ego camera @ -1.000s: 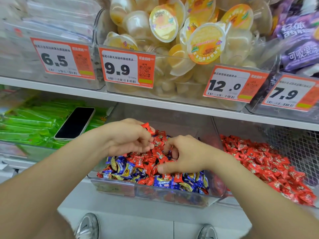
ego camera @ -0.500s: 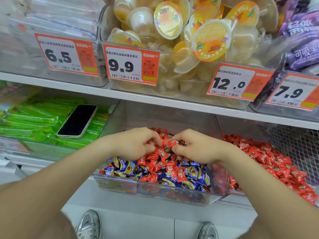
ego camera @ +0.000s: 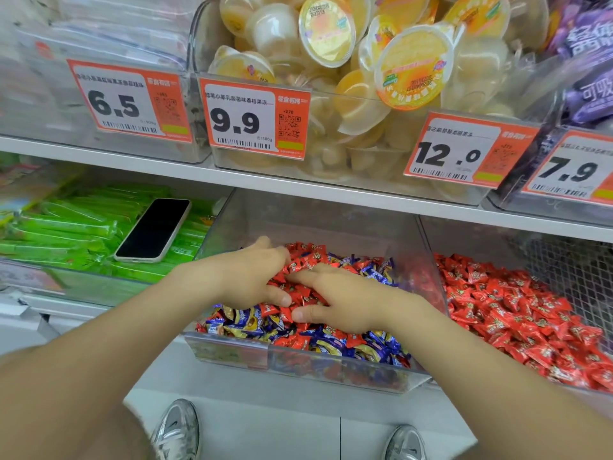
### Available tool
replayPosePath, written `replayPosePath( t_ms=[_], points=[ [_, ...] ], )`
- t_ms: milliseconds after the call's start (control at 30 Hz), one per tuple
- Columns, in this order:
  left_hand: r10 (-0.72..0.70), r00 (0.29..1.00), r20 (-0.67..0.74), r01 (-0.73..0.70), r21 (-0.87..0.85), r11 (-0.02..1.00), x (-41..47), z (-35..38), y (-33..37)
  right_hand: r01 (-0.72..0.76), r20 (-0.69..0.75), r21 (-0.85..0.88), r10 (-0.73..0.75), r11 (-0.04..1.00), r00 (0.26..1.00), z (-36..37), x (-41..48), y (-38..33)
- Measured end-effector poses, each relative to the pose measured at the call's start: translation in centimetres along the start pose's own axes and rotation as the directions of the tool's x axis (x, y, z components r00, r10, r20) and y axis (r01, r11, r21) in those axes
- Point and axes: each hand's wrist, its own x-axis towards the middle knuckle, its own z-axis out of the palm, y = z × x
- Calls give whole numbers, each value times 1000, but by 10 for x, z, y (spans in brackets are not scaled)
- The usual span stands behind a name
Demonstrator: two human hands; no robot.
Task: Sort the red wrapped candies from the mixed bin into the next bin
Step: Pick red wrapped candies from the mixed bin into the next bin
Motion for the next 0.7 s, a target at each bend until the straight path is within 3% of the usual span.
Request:
replayPosePath(
  t_ms=[100,300,400,500,567,700],
  points=[
    [25,996,87,-30,54,998,1,-1,0,62,-66,-7,-62,998,996,-1,4,0],
    [58,998,36,-58,15,998,3,0,-5,57,-203,18,-52,998,978,-7,-1,-6],
    [111,992,-58,-113,-27,993,1,-2,-3,9,-250,327,77,945,965,-22,-7,-4],
    [113,984,-136,-130,-124,984,0,-4,0,-65,-168,697,250,714,953,-31,-17,-6],
    [94,984,-149,-122,-184,975,-2,-6,2,-108,-131,765,318,635,939,-32,-22,-10],
    [56,988,-142,-83,-197,977,-6,-8,6,-132,-105,776,333,617,937,-28,-25,-12]
  ],
)
